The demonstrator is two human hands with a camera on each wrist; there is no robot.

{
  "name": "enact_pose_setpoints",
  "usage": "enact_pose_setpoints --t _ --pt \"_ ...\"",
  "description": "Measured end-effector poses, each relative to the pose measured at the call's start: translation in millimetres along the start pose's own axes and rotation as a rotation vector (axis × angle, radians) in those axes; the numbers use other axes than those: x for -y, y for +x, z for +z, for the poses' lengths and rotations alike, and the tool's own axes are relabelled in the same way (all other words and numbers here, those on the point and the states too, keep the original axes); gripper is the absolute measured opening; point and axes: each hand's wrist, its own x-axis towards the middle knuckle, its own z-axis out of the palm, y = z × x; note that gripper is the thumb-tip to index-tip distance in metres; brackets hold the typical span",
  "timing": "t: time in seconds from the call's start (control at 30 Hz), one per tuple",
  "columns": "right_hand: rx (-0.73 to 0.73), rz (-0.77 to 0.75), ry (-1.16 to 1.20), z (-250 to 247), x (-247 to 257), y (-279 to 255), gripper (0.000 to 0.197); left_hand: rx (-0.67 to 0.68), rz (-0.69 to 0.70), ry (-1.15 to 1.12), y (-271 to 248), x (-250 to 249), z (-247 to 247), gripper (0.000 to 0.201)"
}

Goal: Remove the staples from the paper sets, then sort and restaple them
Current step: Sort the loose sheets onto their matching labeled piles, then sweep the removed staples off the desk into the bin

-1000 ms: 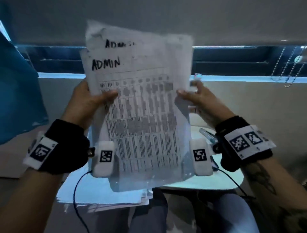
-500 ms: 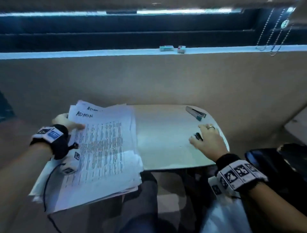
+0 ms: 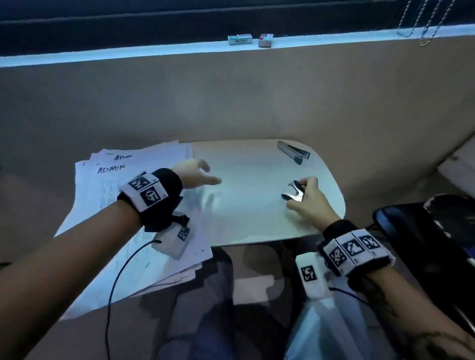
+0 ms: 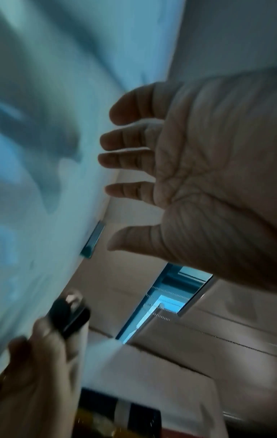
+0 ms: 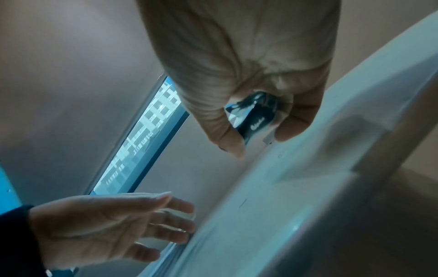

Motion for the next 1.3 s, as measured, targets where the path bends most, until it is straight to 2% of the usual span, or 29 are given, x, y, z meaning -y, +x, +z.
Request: enact_pose_setpoints --t 0.07,0.13,0.2,0.27,0.37,0.47,0.57,0.63,0.8,0.83,0.93,0.97,1.03,1.1,1.13,1.3 --pt "0.06 0.002 0.067 0.8 -2.3 1.1 0.037 0.122 0.049 -0.043 -1.9 -27.1 20.5 0.049" --pt "0.079 0.031 0.155 -0.4 -3.7 2.1 0.03 0.172 0.05 0.025 -2.9 -44.0 41.6 0.062" --pt "0.073 0.077 0.23 -5.4 -3.4 2.8 0.031 0.176 0.047 0.181 -3.2 -51.9 57.6 0.076" --pt "0.094 0.091 0.26 -11.4 -3.5 4.7 0.033 0.184 0.054 0.287 -3.3 -54.6 65.8 0.08" --pt "0.121 0.111 0.256 -23.4 -3.3 15.4 0.032 0.191 0.064 0.312 -2.3 -53.3 68.4 0.081" --pt "0.079 0.133 0.238 -46.1 -3.7 35.7 0.037 0.192 0.067 0.303 -1.2 -52.4 69.3 0.079" --pt "0.06 0.227 0.252 -70.3 -10.6 59.1 0.036 0.191 0.062 0.303 -0.1 -53.9 68.9 0.077" --pt "0.086 0.293 0.174 -78.0 -15.3 73.4 0.034 0.192 0.059 0.308 0.9 -56.1 67.6 0.077" --pt "0.125 0.335 -0.29 -64.8 -6.4 93.1 0.031 0.201 0.048 0.309 2.5 -60.3 66.1 0.076" --pt "0.119 0.34 -0.337 -60.7 -5.0 96.5 0.035 0.203 0.048 0.312 3.0 -60.1 66.4 0.075" --pt "0.058 0.377 -0.291 -52.6 -5.2 105.9 0.073 0.207 0.051 0.314 3.5 -59.3 66.4 0.077" --pt "0.04 0.362 -0.234 -51.6 -5.3 108.3 0.074 0.207 0.051 0.312 3.6 -59.2 66.4 0.078" --pt "0.019 0.304 -0.172 -51.8 -4.5 109.8 0.058 0.208 0.051 0.308 3.7 -59.7 66.6 0.079" --pt "0.008 0.254 -0.245 -52.7 -3.5 107.0 0.032 0.206 0.048 0.307 3.7 -60.0 66.8 0.079" --pt "0.001 0.245 -0.298 -52.9 -3.7 106.1 0.027 0.205 0.046 0.308 3.7 -60.2 66.9 0.08" --pt "-0.008 0.229 -0.424 -56.1 -12.5 109.8 0.035 0.196 0.033 0.322 -0.2 -62.2 67.0 0.079"
